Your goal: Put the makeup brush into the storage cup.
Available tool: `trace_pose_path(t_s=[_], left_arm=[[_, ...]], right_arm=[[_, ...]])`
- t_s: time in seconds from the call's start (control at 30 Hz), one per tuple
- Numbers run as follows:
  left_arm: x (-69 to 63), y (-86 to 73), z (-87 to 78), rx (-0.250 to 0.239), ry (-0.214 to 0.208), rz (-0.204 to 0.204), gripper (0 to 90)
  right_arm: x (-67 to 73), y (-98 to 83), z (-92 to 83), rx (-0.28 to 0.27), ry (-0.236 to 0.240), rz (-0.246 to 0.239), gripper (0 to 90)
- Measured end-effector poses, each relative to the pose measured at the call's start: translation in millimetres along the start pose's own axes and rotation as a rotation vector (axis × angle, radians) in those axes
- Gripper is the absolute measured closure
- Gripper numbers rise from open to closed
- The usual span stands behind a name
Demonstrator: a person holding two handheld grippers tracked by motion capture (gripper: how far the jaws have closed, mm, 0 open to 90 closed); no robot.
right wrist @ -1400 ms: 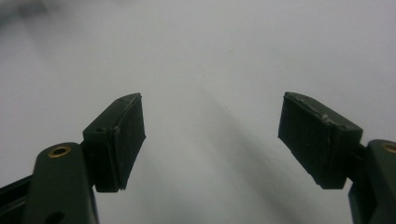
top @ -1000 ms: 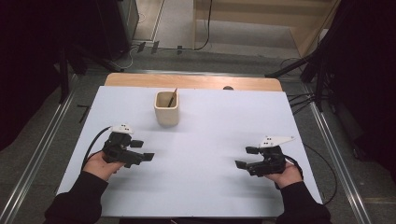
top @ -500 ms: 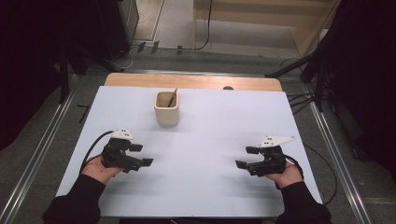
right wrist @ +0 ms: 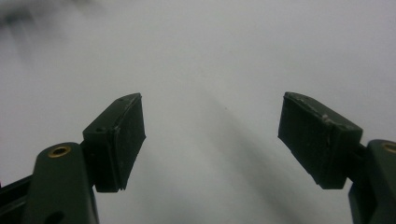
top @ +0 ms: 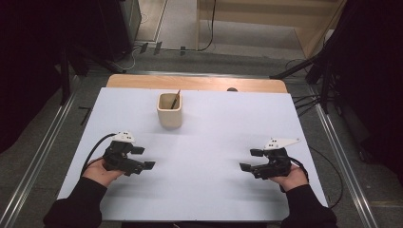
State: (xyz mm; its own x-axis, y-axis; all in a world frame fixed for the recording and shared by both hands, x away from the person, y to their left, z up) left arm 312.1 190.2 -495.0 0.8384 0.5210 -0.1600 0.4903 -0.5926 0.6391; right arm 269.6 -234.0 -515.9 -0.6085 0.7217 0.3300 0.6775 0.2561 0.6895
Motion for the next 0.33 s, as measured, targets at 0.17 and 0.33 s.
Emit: trace_pose_path(t_s=[0.17, 0.33], left_arm=[[0.5, -0.1, -0.6, -0.004, 0.002, 0.000, 23.8], [0.5, -0.3, 0.3, 0.000, -0.001, -0.001, 23.6]], right_arm=[[0.1, 0.0, 0.2, 0.001, 0.002, -0.002, 24.1], [0.0, 0.0, 0.5, 0.004, 0.004, -0.004, 24.1]])
Point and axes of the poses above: each handheld gripper's, and its own axes: z roughly forward along the jaws, y roughly out of its top, x roughly to its left, the point moved 4 cm from there along z, roughly forward along the jaws, and after that the axes turned 6 degrees about z, right-handed, at the moved point
